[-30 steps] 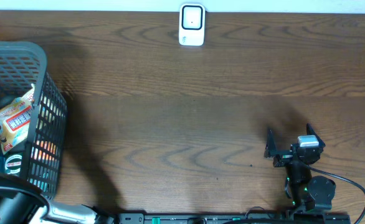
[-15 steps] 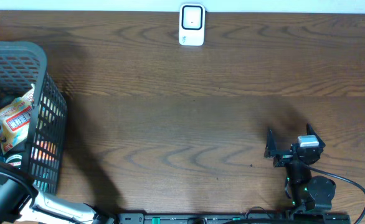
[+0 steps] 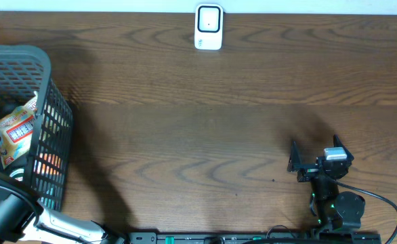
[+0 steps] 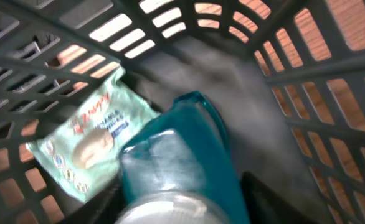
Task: Scan the item barcode
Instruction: 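Reach the left gripper into the basket and grasp the teal bottle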
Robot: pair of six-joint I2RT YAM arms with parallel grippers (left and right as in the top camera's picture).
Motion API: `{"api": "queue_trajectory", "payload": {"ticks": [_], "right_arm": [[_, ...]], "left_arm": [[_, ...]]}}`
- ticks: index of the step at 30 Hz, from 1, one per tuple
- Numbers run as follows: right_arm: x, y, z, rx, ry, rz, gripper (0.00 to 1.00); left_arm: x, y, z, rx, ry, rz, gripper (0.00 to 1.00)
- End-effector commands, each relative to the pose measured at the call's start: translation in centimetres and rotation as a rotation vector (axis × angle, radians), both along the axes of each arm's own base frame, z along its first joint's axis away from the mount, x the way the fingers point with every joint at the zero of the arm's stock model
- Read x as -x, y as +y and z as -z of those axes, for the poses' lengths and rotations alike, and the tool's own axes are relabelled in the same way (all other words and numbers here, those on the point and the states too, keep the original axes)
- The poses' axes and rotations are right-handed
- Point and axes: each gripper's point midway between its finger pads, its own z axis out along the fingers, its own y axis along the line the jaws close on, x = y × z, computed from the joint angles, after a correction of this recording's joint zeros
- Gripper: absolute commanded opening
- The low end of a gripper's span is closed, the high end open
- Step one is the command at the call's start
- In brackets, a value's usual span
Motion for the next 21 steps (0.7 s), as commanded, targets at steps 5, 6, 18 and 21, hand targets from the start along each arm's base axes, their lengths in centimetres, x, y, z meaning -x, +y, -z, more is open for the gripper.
{"api": "queue_trajectory", "payload": {"ticks": [5,6,18,21], "right_arm": [[0.0,0.1,0.1,-0.001,0.002,-0.005,0.99],[0.0,0.2,0.1,-0.001,0.002,-0.006,0.99],[0.0,0.2,0.1,-0.001,0.002,-0.006,0.99],[0.0,0.2,0.1,-0.001,0.002,-0.006,0.99]], "left_arm": [[1.4,-1.2,0.8,0.068,0.082,0.012,0.4],[1.5,-1.3,0.7,0.072,0.085,0.012,0.38],[1.0,-0.7,-3.4,-0.012,0.016,0.12,0.29],[1.2,-0.9,-5.3,-0.066,-0.015,0.122,0.29]]}}
